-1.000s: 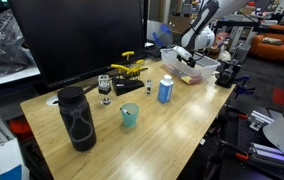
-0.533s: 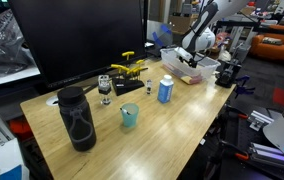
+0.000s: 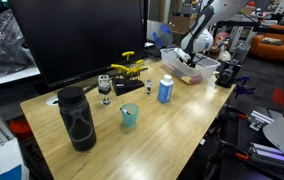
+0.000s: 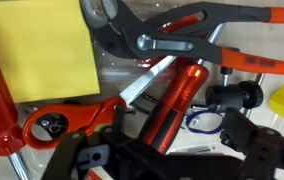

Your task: Pick up one of the red objects from the box and place it on the table

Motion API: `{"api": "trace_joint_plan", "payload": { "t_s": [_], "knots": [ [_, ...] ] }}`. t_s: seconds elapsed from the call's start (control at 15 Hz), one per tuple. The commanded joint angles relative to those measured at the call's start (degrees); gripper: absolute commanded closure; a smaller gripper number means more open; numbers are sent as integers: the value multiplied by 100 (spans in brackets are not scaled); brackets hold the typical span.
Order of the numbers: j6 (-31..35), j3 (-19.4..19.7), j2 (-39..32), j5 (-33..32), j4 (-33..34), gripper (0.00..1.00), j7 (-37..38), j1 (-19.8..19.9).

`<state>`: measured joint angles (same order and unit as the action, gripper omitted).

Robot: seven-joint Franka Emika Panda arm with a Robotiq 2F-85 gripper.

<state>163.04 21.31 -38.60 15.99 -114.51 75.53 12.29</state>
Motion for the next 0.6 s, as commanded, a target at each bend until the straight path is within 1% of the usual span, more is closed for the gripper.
{"api": "trace_joint_plan", "payload": {
  "t_s": [0.0,0.07,0.53],
  "knots": [
    [48,-131,-53,201,116,11,-2,114],
    [51,-159,-51,236,121,27,-8,131],
    [40,-185,-70,327,111,77,5,115]
  ]
}}
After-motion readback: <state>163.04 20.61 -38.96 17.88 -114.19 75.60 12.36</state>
